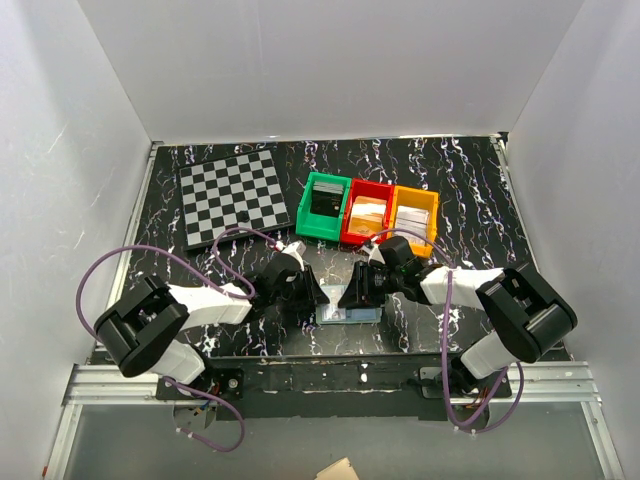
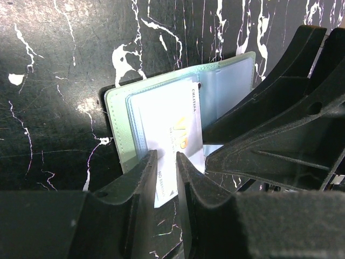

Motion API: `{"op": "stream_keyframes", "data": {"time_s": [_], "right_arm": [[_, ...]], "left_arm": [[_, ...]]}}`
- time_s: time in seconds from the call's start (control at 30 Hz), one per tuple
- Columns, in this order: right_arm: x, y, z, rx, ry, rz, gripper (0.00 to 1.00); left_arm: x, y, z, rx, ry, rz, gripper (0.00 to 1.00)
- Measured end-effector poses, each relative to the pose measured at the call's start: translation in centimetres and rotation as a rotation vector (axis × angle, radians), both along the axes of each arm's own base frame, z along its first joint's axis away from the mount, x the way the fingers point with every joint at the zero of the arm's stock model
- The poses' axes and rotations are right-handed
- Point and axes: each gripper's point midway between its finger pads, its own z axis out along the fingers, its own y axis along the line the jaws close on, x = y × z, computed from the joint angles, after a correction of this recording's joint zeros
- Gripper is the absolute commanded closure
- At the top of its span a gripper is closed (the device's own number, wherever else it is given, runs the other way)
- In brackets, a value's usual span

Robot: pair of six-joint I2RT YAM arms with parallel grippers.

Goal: Take the credit cards out of the card holder
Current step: Remove the credit card from the card holder.

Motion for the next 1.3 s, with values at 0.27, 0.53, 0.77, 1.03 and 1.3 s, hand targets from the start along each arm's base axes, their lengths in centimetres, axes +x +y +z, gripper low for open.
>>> {"op": "stream_keyframes", "data": {"time_s": [0.27, 0.53, 0.77, 1.03, 1.3], "right_arm": [[0.0, 0.0, 0.1, 0.002, -0.003, 0.0, 0.53], [0.1, 0.1, 0.6, 0.012, -0.017, -0.002, 0.54], [0.2, 0.0, 0.7, 0.012, -0.016, -0.005, 0.54], [0.5, -0.2, 0.7, 0.026, -0.009, -0.034, 0.54], [1.0, -0.3, 1.5, 0.067, -0.035, -0.059, 0.55]], "left_arm": [[-0.1, -0.1, -0.2, -0.008, -0.001, -0.002, 0.8], [0.0, -0.3, -0.3, -0.036, -0.007, 0.002, 0.81], [0.1, -0.4, -0.3, -0.051, -0.008, 0.004, 0.81], [0.2, -0.6, -0.4, -0.063, -0.011, 0.005, 0.82], [0.2, -0.8, -0.5, -0.074, -0.013, 0.003, 0.83]]}}
